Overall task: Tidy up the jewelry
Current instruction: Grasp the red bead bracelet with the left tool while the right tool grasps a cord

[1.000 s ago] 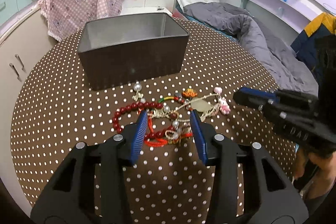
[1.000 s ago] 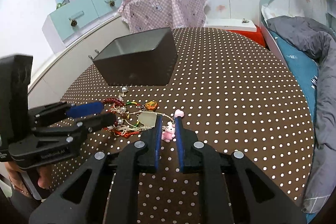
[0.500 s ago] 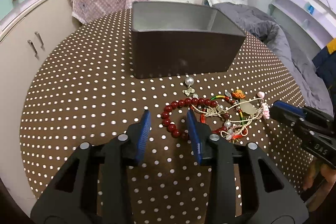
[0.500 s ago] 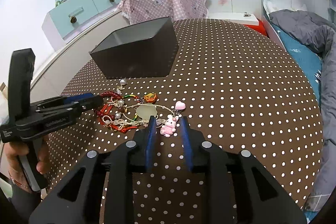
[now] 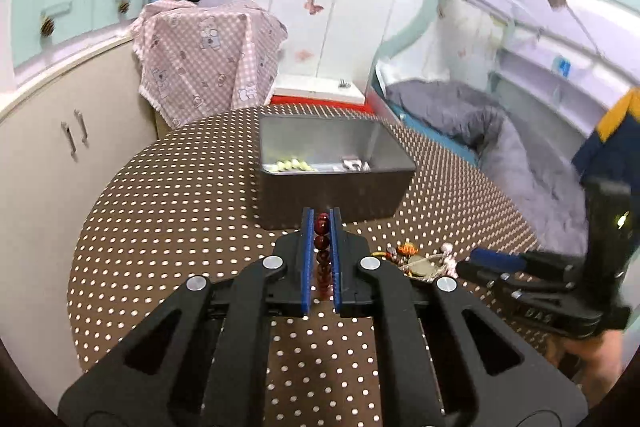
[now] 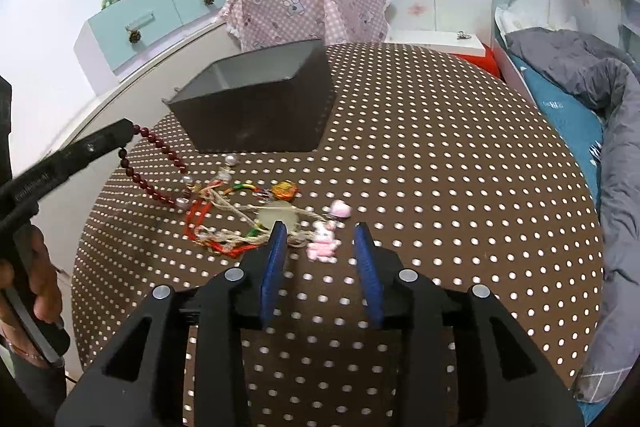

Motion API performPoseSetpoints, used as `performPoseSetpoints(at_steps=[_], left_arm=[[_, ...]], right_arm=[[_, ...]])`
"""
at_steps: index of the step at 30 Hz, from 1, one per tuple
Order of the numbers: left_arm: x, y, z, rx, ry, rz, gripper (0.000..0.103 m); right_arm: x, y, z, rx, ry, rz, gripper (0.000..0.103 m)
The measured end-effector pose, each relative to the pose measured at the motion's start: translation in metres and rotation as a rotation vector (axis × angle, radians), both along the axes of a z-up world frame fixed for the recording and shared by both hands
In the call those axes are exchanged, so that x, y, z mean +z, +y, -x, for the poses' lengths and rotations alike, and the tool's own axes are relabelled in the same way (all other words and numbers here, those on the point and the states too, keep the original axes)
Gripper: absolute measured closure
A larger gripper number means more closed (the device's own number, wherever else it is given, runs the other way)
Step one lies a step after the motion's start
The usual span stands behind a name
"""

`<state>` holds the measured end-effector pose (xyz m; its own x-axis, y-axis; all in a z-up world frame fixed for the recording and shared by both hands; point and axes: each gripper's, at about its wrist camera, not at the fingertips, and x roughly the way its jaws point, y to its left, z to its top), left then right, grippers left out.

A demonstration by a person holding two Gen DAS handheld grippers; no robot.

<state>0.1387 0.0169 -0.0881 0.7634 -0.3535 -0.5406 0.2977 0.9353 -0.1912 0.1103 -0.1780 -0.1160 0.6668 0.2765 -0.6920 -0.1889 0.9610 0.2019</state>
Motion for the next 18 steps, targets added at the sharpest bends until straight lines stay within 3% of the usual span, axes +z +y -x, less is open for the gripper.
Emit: performPoseSetpoints(at_steps=[4, 17, 18], left_arm=[[0.005, 0.025, 0.002, 0.030, 0.008, 0.055, 0.096], [-0.008, 0.039, 0.001, 0.049, 0.075, 0.057, 0.095], [-0.009, 0.038, 0.000, 0.041, 0.079, 0.057, 0.095]], right_arm=[[0.005, 0.014, -0.003, 0.027, -0.010, 0.019, 0.068], [-0.008, 0.089, -0.046, 0.209, 0.037, 0.148, 0.068], [-0.011, 0.092, -0.050, 0.214, 0.045, 0.151, 0.074]])
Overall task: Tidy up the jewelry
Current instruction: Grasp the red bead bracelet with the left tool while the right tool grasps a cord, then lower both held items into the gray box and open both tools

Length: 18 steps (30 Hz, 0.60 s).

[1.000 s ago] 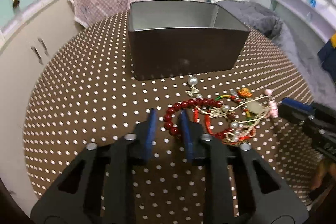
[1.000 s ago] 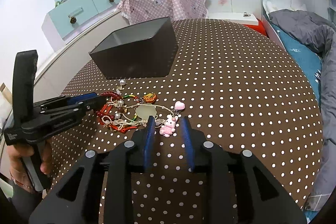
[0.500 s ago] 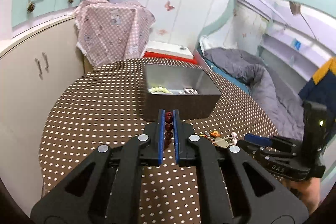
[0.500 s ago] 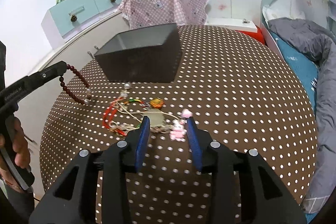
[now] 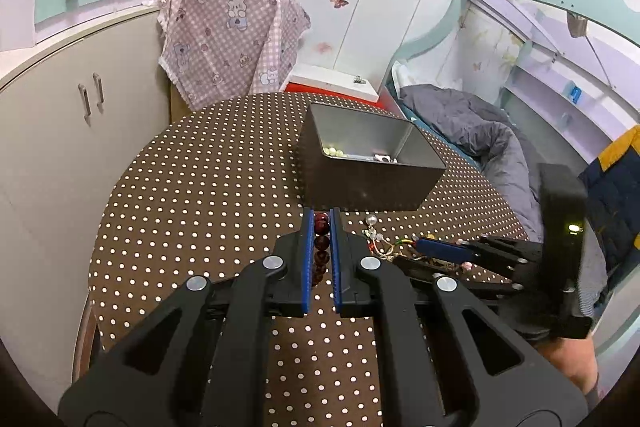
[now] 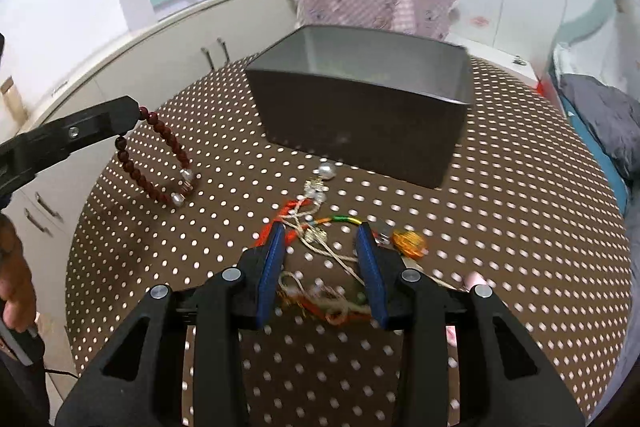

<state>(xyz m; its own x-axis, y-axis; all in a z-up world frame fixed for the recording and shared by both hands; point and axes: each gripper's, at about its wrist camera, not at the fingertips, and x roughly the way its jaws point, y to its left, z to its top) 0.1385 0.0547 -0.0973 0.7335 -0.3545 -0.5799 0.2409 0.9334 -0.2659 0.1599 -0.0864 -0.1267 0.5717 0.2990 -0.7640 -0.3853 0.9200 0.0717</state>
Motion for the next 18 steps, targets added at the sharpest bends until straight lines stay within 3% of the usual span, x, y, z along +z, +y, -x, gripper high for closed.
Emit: performPoseSetpoints(at_steps=[3, 9, 18], left_arm=[[0.001, -0.003, -0.002, -0.016, 0.002, -0.005, 0.095], [0.010, -0.012, -0.005, -0.052, -0.020, 0.004, 0.095], [0.044, -0.029, -0.016, -0.129, -0.065, 0.056, 0.095]], right_arm=[[-0.004, 0.001, -0.007, -0.001, 0.012, 0.018, 0.095], [0.018, -0.015, 0.002, -0.029, -0.029, -0.054, 0.095], [0.082, -0.037, 0.016, -0.029, -0.151, -0.151, 0.095]])
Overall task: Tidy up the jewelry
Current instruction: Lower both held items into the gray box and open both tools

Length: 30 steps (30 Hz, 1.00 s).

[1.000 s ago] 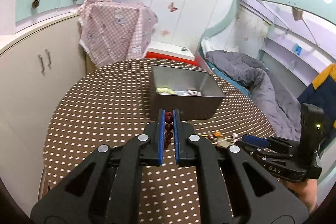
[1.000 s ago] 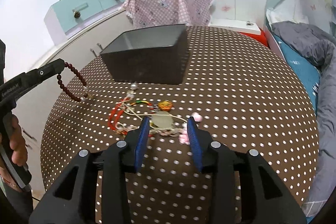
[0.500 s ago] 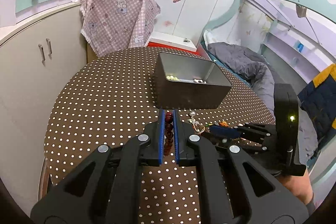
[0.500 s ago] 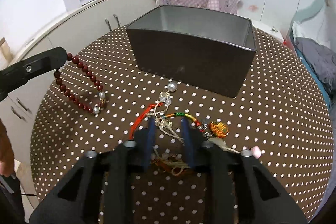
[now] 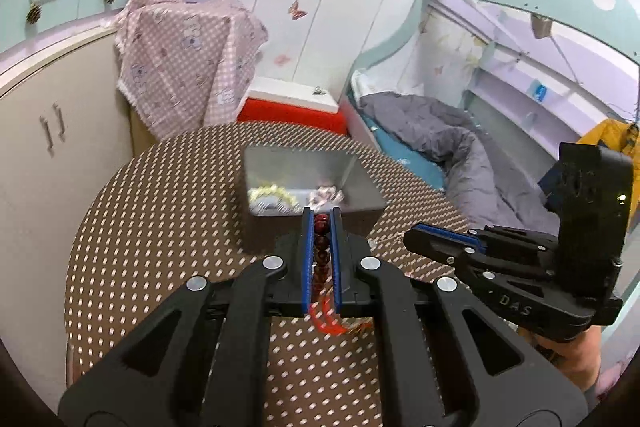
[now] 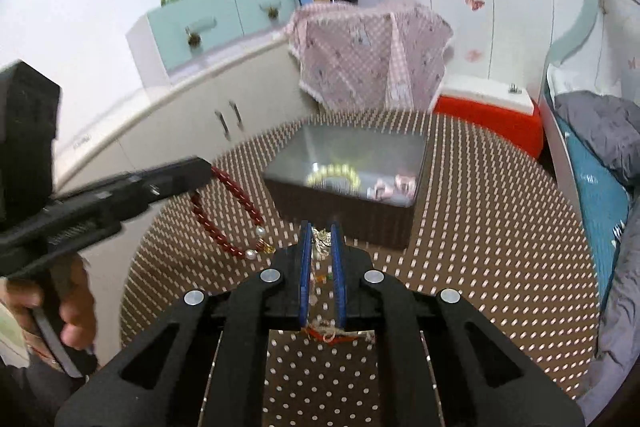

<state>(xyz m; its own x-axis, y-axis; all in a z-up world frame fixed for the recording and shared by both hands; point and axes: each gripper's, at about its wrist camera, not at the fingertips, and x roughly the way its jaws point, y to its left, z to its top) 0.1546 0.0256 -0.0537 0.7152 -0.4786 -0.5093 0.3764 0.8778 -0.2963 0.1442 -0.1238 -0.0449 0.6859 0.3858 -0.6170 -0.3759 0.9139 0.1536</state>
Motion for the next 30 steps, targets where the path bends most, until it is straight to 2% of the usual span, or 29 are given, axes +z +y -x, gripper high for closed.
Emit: performPoseSetpoints(at_steps=[9, 17, 24, 30], left_arm=[[0.045, -0.022, -0.022, -0.051, -0.063, 0.011, 0.095], [0.063, -0.027, -0.038, -0.042, -0.096, -0.015, 0.095], [0.064, -0.025, -0.054, -0.029, -0.090, -0.019, 0.095], [0.040, -0.032, -0.081, -0.027, -0.021, -0.044, 0.095]], right_arm=[[0.060, -0.001, -0.004, 0.006, -0.118, 0.010, 0.095], [0.104, 0.010, -0.014, 0.024, -0.212, 0.033, 0.095], [0.114, 0.012, -0.034, 0.027, -0.225, 0.063, 0.095], [0.090, 0.009, -0.054, 0.018, -0.158, 0.061, 0.095]])
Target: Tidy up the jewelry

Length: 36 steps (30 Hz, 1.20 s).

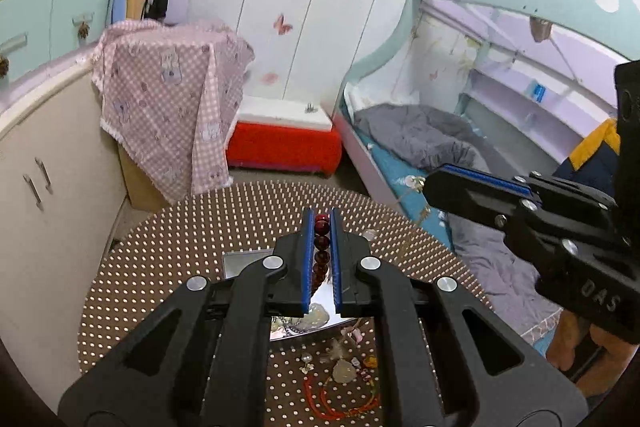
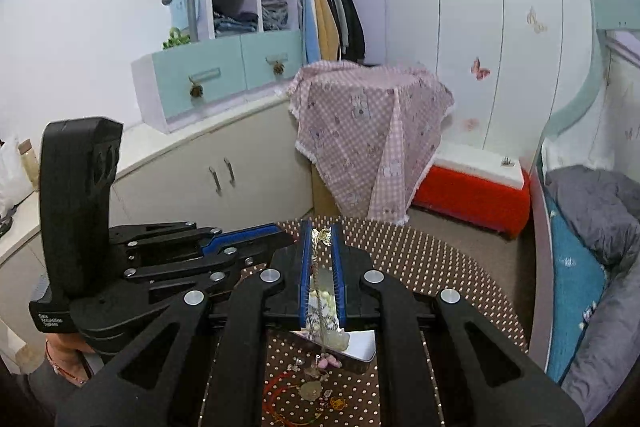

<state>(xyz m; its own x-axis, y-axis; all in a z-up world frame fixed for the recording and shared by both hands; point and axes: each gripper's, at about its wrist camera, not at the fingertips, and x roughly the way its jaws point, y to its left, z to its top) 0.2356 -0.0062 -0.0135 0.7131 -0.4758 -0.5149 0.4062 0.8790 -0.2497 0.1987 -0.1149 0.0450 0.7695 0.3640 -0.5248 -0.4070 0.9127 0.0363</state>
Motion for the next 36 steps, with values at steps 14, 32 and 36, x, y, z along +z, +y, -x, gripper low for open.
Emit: performPoseSetpoints(at_steps=[14, 32, 36], left_arm=[[-0.065, -0.015, -0.033, -0.014, 0.193, -0.098, 0.094], [-0.058, -0.007, -0.005, 0.031, 0.140, -0.145, 0.042], [-0.050, -0.001, 0.014, 0.043, 0.090, -0.154, 0.042]], right_arm=[[-0.077, -0.009, -0.033, -0.029, 0.178, 0.008, 0.095], [-0.090, -0.026, -0.026, -0.057, 0.233, -0.057, 0.076], [-0.081, -0.034, -0.009, -0.061, 0.197, -0.072, 0.071]])
